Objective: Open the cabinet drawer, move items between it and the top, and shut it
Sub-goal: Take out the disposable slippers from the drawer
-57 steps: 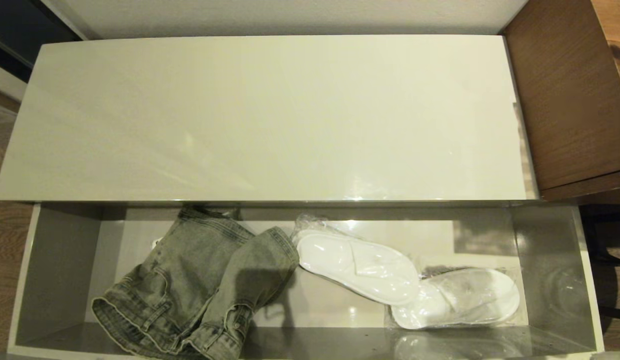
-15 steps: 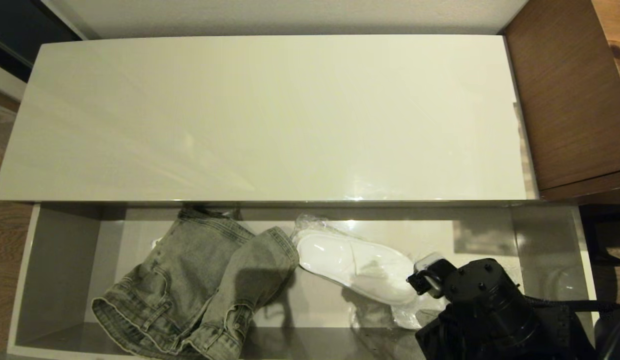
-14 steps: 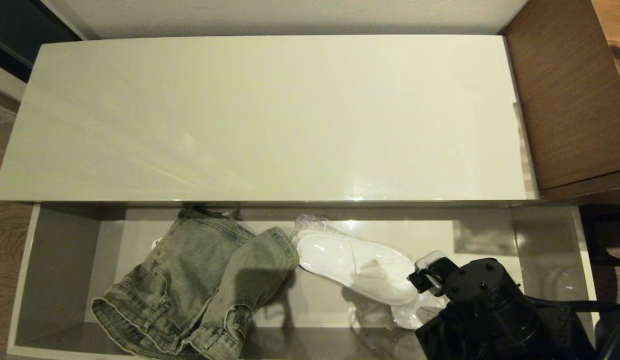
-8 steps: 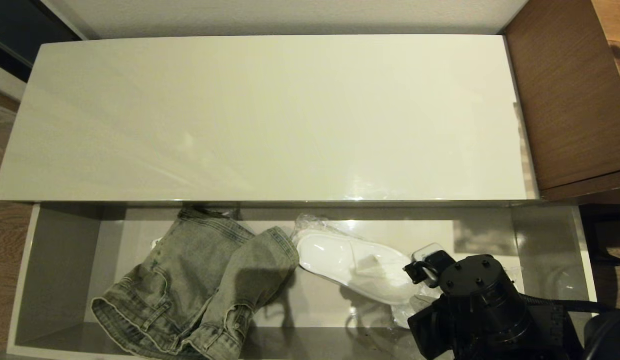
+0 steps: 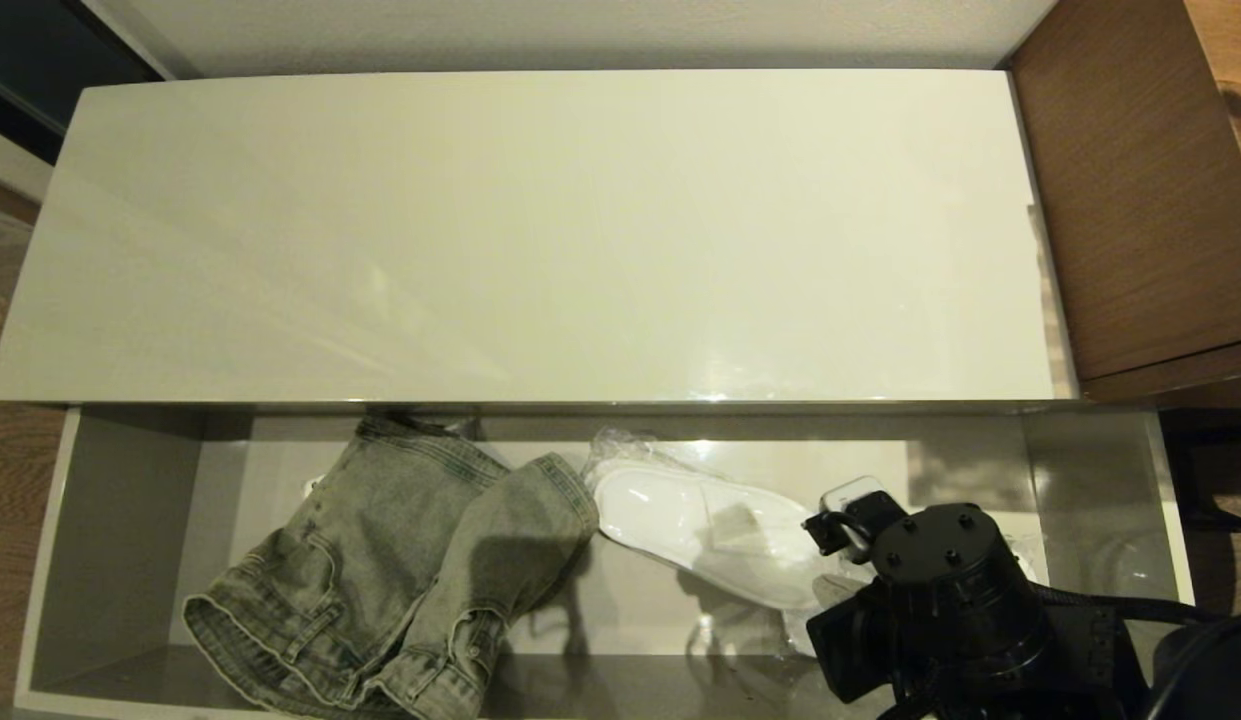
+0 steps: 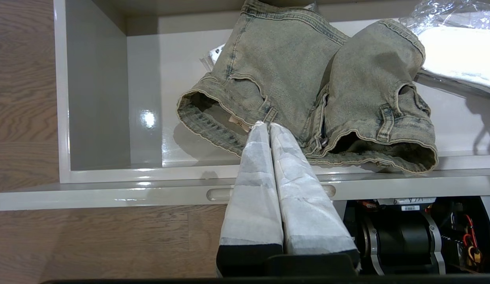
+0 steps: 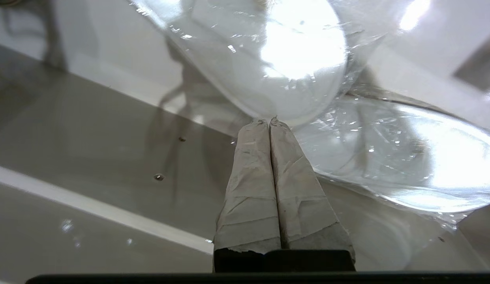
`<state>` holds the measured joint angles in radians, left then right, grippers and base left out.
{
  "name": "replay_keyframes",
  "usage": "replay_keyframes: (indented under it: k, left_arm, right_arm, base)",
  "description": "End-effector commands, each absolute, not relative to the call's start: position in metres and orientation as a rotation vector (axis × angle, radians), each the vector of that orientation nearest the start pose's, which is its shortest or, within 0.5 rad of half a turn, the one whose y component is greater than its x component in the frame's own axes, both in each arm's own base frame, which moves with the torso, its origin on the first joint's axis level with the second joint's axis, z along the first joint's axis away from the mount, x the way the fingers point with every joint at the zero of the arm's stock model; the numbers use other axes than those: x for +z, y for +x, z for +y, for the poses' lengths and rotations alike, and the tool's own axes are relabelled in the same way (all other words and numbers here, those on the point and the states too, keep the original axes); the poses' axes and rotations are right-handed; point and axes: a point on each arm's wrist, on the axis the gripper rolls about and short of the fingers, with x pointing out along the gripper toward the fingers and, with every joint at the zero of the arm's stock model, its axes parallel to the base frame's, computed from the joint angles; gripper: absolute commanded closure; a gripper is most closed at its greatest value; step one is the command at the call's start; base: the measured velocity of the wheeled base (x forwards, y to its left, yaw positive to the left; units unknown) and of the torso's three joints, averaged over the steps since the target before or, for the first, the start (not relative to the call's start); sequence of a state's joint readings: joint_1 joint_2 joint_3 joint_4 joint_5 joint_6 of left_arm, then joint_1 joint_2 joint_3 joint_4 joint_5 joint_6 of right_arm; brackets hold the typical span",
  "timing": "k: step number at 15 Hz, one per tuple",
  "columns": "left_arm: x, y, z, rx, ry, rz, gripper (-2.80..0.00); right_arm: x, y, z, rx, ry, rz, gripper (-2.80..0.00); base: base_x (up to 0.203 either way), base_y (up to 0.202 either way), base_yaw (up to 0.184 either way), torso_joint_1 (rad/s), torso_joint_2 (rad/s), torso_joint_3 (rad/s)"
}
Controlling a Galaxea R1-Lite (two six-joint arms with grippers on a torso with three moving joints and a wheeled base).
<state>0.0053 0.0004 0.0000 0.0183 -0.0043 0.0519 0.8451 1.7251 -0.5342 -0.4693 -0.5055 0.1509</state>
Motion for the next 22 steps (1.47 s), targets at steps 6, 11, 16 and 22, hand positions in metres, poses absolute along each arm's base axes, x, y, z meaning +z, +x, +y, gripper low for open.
replay_keyframes:
  k: [6, 11, 16, 22]
  left_arm:
    - [0.074, -0.023, 0.000, 0.001, 0.052, 0.020, 0.00]
    - [0.074, -0.023, 0.000, -0.001, 0.052, 0.020, 0.00]
    - [0.074, -0.023, 0.000, 0.001, 0.052, 0.020, 0.00]
    - [0.074, -0.023, 0.000, 0.000, 0.052, 0.020, 0.00]
  right_arm:
    - [0.095, 0.181, 0.186, 0.256, -0.310, 0.568, 0.00]
    - [0.096, 0.183, 0.187, 0.251, -0.298, 0.547, 0.00]
    - [0.092, 0.189, 0.189, 0.250, -0.330, 0.551, 0.00]
    - [0.083, 0.202, 0.194, 0.244, -0.339, 0.530, 0.00]
  base:
    - [0.000, 0.000, 0.000, 0.000, 0.00, 0.000]
    - [0.000, 0.000, 0.000, 0.000, 0.00, 0.000]
    - [0.000, 0.000, 0.000, 0.000, 0.00, 0.000]
    - [0.000, 0.000, 0.000, 0.000, 0.00, 0.000]
